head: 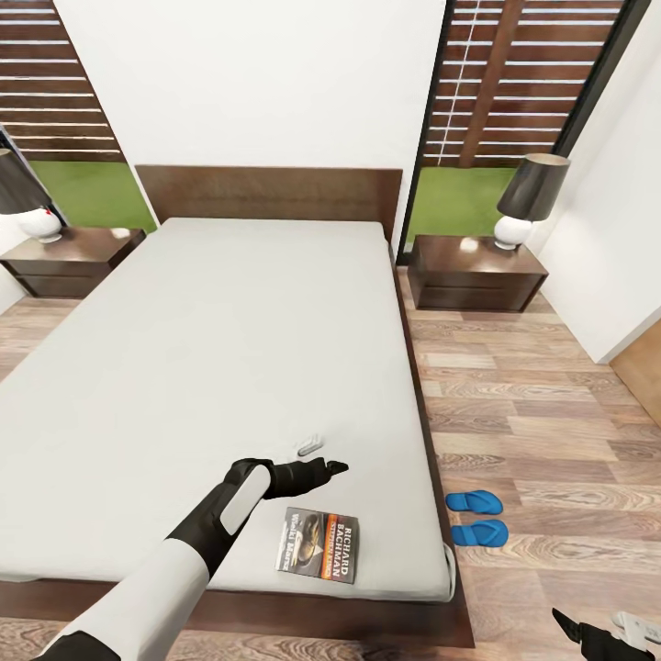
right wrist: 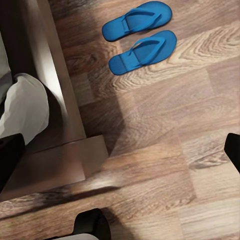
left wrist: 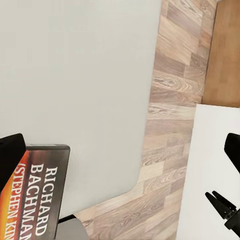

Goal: In the bedroom, move the book from the bed onto either nightstand, and place the two sandals side by side next to the bed.

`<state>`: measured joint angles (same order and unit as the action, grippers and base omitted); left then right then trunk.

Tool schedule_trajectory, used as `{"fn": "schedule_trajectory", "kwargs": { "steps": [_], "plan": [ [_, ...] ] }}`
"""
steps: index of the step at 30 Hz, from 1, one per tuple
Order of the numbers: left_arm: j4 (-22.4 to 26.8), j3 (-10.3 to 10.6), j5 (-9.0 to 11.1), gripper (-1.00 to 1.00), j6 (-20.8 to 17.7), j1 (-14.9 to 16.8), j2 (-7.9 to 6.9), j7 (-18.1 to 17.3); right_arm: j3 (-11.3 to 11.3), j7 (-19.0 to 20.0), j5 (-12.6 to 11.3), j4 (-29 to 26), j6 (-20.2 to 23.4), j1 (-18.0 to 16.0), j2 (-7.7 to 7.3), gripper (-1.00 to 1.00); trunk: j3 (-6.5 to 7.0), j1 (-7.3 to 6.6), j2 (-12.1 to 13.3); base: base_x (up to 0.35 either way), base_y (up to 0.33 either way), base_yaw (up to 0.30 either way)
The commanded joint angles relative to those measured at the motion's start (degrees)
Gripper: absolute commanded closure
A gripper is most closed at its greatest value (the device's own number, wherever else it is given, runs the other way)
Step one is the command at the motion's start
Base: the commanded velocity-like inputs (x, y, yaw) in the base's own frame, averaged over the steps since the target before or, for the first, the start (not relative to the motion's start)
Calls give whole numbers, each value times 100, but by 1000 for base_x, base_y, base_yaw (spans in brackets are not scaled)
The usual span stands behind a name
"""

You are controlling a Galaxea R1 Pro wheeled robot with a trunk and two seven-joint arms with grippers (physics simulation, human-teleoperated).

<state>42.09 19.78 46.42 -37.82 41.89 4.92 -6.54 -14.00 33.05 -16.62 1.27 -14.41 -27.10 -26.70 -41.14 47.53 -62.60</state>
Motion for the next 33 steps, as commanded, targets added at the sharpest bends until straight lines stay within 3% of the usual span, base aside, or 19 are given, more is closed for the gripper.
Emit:
{"fn": "schedule_trajectory", "kwargs": {
  "steps": [1,33],
  "plan": [
    [1,-1,-5,-100,-17,3,0,-14,-6,35,-35,14,-9,-6,-2,-100,-4,0,-3,0,0,0],
    [1,-1,-2,-100,-21,2,0,-14,-6,35,-34,14,-9,-6,-2,-100,-543,659,-1206,0,0,0]
  ]
}}
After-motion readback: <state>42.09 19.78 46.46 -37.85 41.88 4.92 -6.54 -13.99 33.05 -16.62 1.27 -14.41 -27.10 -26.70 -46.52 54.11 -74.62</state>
